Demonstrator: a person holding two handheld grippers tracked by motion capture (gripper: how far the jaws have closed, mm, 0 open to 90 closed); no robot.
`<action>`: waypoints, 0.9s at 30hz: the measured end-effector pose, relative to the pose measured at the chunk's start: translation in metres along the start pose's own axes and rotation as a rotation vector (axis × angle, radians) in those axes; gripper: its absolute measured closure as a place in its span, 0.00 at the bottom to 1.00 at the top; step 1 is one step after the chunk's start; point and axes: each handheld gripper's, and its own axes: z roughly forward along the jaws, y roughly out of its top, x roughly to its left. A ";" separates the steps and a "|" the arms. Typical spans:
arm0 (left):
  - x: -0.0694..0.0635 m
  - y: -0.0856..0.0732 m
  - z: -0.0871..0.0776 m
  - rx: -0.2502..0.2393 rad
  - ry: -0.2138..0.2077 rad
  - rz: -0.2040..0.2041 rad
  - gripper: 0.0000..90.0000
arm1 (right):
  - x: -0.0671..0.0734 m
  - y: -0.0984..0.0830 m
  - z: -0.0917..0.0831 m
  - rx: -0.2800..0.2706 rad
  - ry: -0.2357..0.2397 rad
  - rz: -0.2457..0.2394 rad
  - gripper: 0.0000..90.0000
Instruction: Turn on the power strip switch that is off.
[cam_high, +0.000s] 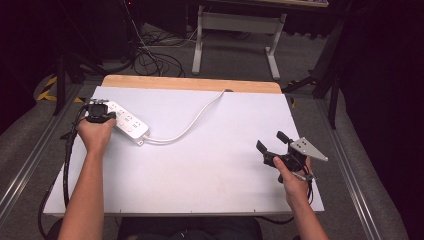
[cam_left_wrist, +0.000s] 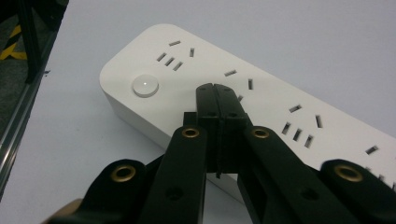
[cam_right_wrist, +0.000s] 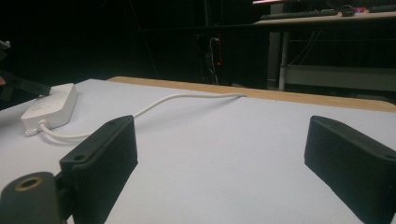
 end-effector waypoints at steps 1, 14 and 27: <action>-0.001 0.000 0.000 -0.008 0.006 0.002 1.00 | 0.000 0.000 0.000 -0.003 0.000 0.001 0.11; 0.000 0.001 0.001 -0.010 -0.016 -0.028 1.00 | 0.000 0.000 0.002 0.004 0.002 -0.003 0.11; 0.017 -0.009 -0.024 -0.143 -0.064 -0.066 0.96 | 0.000 -0.001 0.003 0.007 0.000 0.003 0.11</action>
